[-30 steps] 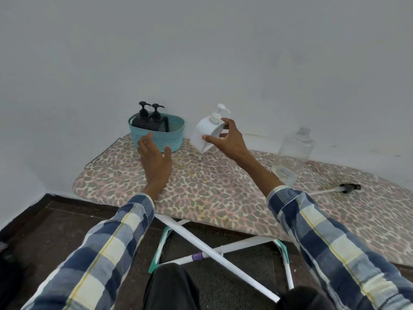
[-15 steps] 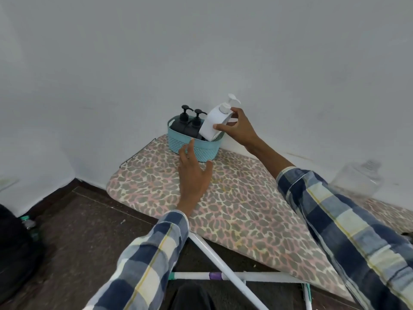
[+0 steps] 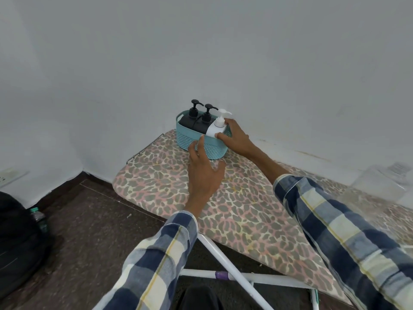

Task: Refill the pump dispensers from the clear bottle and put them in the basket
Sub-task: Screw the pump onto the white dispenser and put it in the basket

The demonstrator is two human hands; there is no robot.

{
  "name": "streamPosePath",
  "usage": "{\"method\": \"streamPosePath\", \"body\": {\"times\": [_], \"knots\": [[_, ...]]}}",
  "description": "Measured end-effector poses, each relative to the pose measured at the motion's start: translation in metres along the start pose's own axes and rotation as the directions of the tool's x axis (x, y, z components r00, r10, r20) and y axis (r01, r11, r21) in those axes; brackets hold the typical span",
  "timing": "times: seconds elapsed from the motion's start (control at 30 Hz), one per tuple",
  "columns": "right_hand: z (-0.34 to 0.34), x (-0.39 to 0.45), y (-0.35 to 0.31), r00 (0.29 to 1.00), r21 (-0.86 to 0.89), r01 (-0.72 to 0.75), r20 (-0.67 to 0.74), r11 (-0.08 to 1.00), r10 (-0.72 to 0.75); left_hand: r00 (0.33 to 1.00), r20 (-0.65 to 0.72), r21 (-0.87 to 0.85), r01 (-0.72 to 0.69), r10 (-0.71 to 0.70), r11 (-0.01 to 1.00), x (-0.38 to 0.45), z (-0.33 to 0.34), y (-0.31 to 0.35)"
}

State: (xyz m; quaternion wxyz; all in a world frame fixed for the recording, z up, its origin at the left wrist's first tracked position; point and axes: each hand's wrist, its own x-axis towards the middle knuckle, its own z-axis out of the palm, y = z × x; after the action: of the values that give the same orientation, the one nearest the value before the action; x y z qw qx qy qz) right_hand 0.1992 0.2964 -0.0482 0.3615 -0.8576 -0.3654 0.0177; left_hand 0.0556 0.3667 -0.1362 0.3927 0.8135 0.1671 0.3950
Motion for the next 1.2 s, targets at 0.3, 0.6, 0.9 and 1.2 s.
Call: {"method": "streamPosePath", "body": {"times": [0.3, 0.6, 0.9, 1.2], "knots": [[-0.016, -0.013, -0.009, 1.0, 0.067, -0.031, -0.006, 0.997, 0.031, 1.0, 0.012, 0.031, 0.006, -0.006, 1.0, 0.0, -0.002, 0.003], [0.003, -0.068, 0.007, 0.991, 0.186, -0.127, -0.014, 0.974, 0.132, 1.0, 0.005, 0.061, 0.015, -0.016, 0.998, -0.005, -0.007, 0.007], [-0.031, -0.136, 0.017, 0.991, 0.083, -0.133, 0.02, 0.988, 0.132, 0.997, 0.074, 0.232, 0.019, -0.037, 0.972, -0.009, -0.008, 0.019], [-0.091, -0.24, 0.038, 0.972, 0.18, -0.049, -0.217, 0.982, 0.088, 0.95, 0.27, 0.141, -0.2, 0.157, 0.97, -0.063, 0.032, 0.086]]}}
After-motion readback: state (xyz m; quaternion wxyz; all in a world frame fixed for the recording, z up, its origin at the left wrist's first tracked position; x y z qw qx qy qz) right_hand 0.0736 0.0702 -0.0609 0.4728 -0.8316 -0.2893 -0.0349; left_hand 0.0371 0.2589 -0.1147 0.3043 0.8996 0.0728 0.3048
